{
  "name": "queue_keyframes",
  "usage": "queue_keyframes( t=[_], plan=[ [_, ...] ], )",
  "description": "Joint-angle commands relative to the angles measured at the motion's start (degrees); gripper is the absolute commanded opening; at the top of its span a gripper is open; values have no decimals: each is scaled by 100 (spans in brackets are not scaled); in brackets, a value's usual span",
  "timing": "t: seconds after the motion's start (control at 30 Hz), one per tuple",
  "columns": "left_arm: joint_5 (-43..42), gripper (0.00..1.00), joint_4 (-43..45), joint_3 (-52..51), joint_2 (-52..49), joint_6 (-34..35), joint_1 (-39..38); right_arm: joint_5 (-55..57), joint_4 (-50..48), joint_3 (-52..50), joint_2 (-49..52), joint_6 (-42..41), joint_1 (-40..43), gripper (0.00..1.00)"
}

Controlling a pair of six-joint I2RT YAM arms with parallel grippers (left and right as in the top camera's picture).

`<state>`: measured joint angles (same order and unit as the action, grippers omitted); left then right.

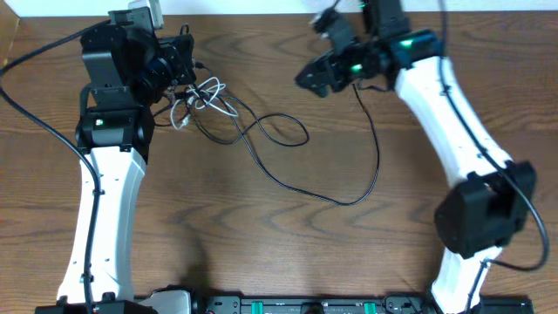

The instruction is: Untangle cables

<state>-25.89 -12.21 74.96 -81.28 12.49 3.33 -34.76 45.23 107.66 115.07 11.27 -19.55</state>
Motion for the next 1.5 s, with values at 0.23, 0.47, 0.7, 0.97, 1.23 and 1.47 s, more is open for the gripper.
queue_keyframes(
  t=[0.23,0.47,0.7,0.97,1.23,1.47],
  plan=[
    [-654,7,-76,107,55,286,20,-334,-1471,44,1075,221,-1134,74],
    [-675,8,-105,107,55,286,17,-116,-2017,44,1270,-295,-1355,50],
    [-737,8,-127,107,52,286,17,-118,-2070,44,1445,-398,-1388,36],
    [299,7,-549,107,-103,278,20,52,-1781,74,944,-507,-1209,1],
    [2365,8,-1045,107,-881,262,20,317,-389,79,-507,-625,-774,1],
    [2999,7,-1045,107,-1561,262,24,922,168,90,-1502,-654,-411,1]
  ],
)
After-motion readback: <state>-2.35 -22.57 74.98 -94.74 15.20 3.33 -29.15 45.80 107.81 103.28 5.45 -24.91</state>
